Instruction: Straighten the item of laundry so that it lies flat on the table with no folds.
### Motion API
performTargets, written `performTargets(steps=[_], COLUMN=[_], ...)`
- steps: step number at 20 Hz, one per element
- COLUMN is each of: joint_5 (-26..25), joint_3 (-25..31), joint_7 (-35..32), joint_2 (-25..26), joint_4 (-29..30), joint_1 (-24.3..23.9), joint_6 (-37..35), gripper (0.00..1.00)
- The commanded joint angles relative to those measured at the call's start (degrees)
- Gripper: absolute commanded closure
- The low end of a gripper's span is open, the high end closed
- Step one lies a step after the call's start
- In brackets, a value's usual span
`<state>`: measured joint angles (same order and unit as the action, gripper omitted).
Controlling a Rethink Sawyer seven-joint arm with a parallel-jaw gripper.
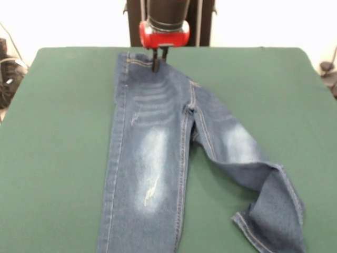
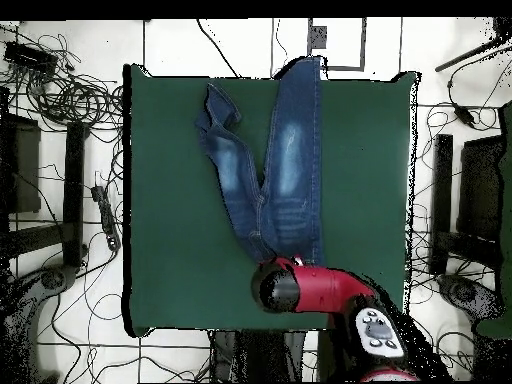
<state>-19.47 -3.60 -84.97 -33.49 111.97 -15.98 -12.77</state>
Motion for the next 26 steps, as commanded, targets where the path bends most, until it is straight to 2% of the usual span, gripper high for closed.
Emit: performTargets(steps=[1,10,26], joint_5=[-6.9,-12.43,-15.11], joint_3=[1.64,-2.06,-5.83], joint_7=[-5.54,-8.8,-8.97], joint_2=[1.48,6.25,7.43], joint_4=[11.97,13.19,16.38], joint_1=[-2.78,-3.11,-3.57], joint_6=[5.76,14.47,21.16], gripper=[1.0,1.0,1.0])
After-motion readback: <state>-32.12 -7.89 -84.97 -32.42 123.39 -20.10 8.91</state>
